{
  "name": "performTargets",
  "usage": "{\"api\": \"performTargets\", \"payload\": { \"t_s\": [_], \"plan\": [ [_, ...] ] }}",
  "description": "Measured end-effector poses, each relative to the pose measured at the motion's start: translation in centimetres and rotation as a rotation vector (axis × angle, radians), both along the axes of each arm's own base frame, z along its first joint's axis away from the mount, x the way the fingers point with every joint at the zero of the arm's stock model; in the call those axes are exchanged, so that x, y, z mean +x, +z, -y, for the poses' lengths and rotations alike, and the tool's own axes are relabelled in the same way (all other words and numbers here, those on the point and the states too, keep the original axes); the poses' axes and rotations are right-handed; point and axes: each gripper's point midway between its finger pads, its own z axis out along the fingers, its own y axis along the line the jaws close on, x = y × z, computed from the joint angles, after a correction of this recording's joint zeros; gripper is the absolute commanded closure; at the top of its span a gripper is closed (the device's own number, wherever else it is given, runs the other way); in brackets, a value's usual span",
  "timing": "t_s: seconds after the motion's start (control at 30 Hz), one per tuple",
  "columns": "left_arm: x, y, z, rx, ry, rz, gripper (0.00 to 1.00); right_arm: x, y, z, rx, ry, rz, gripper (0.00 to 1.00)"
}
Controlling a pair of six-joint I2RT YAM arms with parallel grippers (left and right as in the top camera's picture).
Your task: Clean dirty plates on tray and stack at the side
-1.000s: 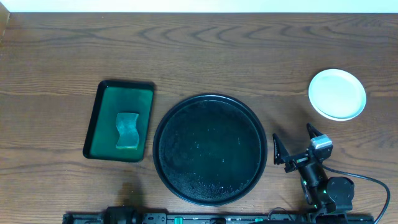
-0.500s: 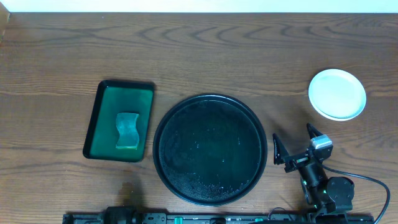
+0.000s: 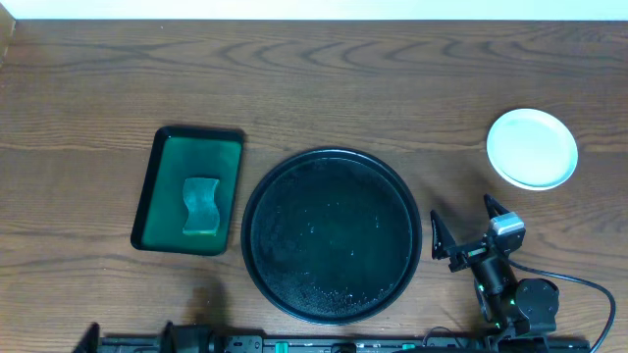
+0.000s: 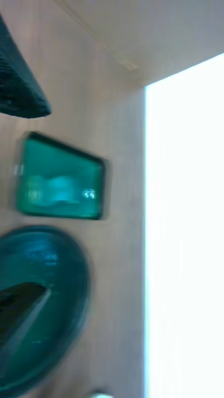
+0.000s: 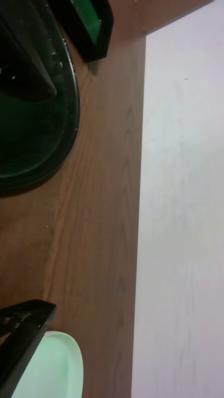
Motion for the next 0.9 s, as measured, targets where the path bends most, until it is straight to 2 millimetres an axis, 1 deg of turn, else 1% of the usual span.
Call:
{"api": "performTargets", "payload": {
  "t_s": [0.17,0.3,0.37,0.47,0.53,0.57,0.67,0.73,0.83,0.9],
  "plan": [
    [1.6,6.3,0.0,0.009,-0.001,0.267,0.15,0.0,0.0,0.0,0.0,0.0,0.0,0.01],
    [3.1,10.4,0.4,0.014,-0.027,0.458,0.15,0.0,0.0,0.0,0.0,0.0,0.001,0.01],
    [4.2,11.5,0.7,0.017,-0.05,0.525,0.15,0.0,0.0,0.0,0.0,-0.001,0.0,0.01],
    [6.4,12.0,1.5,0.026,-0.096,0.606,0.15,0.0,0.0,0.0,0.0,-0.003,0.0,0.01],
    [8.1,11.7,2.0,0.034,-0.132,0.647,0.15,0.0,0.0,0.0,0.0,-0.003,0.0,0.01],
    [9.0,11.2,2.4,0.037,-0.155,0.657,0.15,0.0,0.0,0.0,0.0,-0.003,0.0,0.01],
    [11.4,9.3,3.3,0.047,-0.213,0.675,0.15,0.0,0.0,0.0,0.0,-0.003,0.0,0.01],
    [12.9,7.5,3.9,0.051,-0.252,0.669,0.15,0.0,0.0,0.0,0.0,-0.003,0.0,0.01],
    [14.4,5.1,4.7,0.056,-0.301,0.665,0.15,0.0,0.0,0.0,0.0,-0.003,0.0,0.01],
    [14.9,3.5,5.1,0.06,-0.327,0.672,0.15,0.0,0.0,0.0,0.0,-0.003,0.0,0.01]
  ]
}}
